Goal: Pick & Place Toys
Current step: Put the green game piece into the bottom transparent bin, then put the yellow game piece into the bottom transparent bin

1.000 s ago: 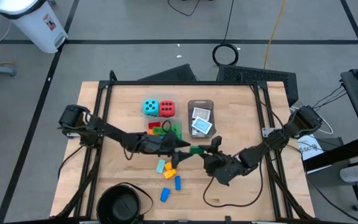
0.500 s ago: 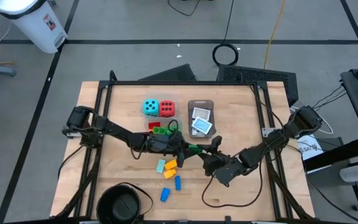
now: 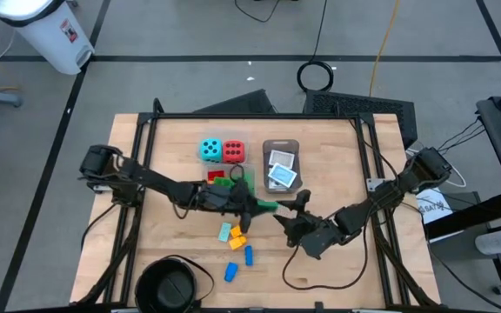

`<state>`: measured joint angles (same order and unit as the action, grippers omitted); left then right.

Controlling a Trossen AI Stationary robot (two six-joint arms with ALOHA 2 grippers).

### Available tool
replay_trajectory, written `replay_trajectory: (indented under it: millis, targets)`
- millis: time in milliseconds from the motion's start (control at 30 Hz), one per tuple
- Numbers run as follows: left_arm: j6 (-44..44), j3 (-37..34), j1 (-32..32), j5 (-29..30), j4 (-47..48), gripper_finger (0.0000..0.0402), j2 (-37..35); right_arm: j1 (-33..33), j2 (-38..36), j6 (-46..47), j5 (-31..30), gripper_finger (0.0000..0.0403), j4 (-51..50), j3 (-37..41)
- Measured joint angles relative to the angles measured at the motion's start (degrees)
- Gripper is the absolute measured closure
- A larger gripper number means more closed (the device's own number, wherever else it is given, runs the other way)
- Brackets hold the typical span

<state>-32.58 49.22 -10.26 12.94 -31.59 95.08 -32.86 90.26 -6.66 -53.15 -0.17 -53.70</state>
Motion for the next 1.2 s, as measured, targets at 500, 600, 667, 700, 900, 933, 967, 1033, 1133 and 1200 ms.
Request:
replay_trajectory:
  millis: [500, 600, 667, 700, 900, 933, 967, 1033, 1133, 1200]
  targets:
    - [-12.5, -17.2, 2.3, 18.2, 2.3, 0.0309, -7.0, 0.4, 0.1, -0.2, -0.5, 0.0206, 2.4, 0.0]
    - [-15.6, -17.4, 2.4, 18.6, 2.8, 0.0275, -6.0, 0.3, 0.0, -0.4, 2.0, 0.0205, 3.4, 0.0]
    - [-15.5, -17.4, 2.3, 18.1, 3.0, 0.0223, -5.8, 0.3, 0.0, -0.5, 3.7, 0.0205, 3.7, 0.0]
    - [-15.3, -17.3, 2.3, 17.5, 2.8, 0.0198, -5.9, 0.3, 0.0, -0.5, 4.4, 0.0205, 3.9, 0.0]
    - [-12.1, -17.1, 3.4, 12.7, -3.2, 0.0077, -6.0, 0.9, 0.0, -0.1, 7.0, 0.0205, 3.3, 0.0]
    - [-11.9, -17.1, 3.6, 11.9, -4.1, 0.0063, -6.2, 0.9, 0.0, -0.1, 7.0, 0.0206, 3.4, 0.0]
    - [-11.4, -17.1, 3.8, 11.2, -4.7, 0.0051, -6.5, 0.9, 0.0, -0.1, 6.9, 0.0207, 3.3, 0.0]
    - [-10.2, -17.1, 3.9, 9.1, -5.2, 0.0031, -7.5, 0.9, 0.0, 0.0, 6.9, 0.0206, 2.9, 0.0]
    - [-8.1, -17.1, 3.3, 5.8, -4.9, 0.0014, -10.2, 0.9, 0.0, 0.0, 7.0, 0.0207, 1.8, 0.0]
    - [-5.9, -17.1, 1.9, 4.8, -4.9, 0.0012, -12.6, 0.9, 0.0, 0.0, 7.0, 0.0208, 1.6, 0.0]
